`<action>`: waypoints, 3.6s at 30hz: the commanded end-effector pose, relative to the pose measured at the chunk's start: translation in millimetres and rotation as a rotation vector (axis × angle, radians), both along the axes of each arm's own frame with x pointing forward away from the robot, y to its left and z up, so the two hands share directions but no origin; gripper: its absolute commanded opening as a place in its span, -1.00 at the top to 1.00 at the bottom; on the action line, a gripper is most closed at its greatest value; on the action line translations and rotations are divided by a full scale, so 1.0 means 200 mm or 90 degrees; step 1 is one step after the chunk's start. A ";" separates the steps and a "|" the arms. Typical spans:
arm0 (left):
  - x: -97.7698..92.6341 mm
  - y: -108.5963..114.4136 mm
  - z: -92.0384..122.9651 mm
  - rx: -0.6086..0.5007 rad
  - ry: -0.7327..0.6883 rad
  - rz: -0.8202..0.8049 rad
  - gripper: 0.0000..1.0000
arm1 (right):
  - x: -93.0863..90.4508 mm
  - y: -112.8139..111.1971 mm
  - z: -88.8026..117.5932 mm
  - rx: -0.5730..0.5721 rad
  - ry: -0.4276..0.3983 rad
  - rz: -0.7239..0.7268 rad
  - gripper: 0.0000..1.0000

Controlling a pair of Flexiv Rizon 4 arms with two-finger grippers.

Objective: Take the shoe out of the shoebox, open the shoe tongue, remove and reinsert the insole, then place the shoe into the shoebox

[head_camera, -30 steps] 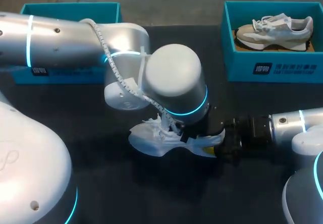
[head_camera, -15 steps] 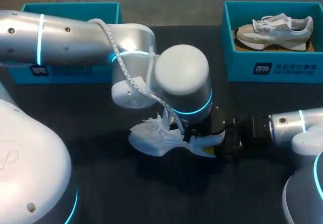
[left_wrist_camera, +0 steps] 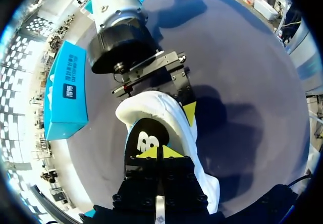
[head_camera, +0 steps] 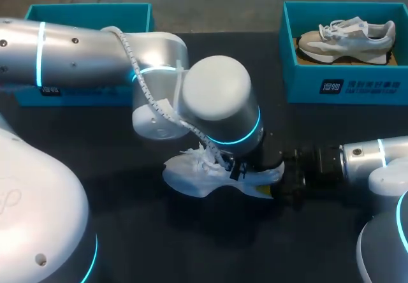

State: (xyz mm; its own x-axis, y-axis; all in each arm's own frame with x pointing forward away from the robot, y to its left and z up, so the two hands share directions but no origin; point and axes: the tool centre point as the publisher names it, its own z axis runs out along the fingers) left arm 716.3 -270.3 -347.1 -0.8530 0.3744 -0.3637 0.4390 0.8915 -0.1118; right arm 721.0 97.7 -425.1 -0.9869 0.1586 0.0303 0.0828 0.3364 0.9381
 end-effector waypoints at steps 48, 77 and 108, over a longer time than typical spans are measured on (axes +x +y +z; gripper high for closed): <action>-0.05 0.06 0.20 -0.187 0.080 -0.009 1.00 | 0.00 0.00 -0.01 -0.002 0.000 0.000 1.00; -0.17 0.07 0.16 -0.123 0.007 -0.033 0.13 | 0.00 0.00 -0.01 -0.002 0.000 0.000 1.00; -0.19 0.06 0.19 -0.149 -0.097 0.013 0.14 | 0.00 0.00 -0.01 -0.002 0.000 0.000 1.00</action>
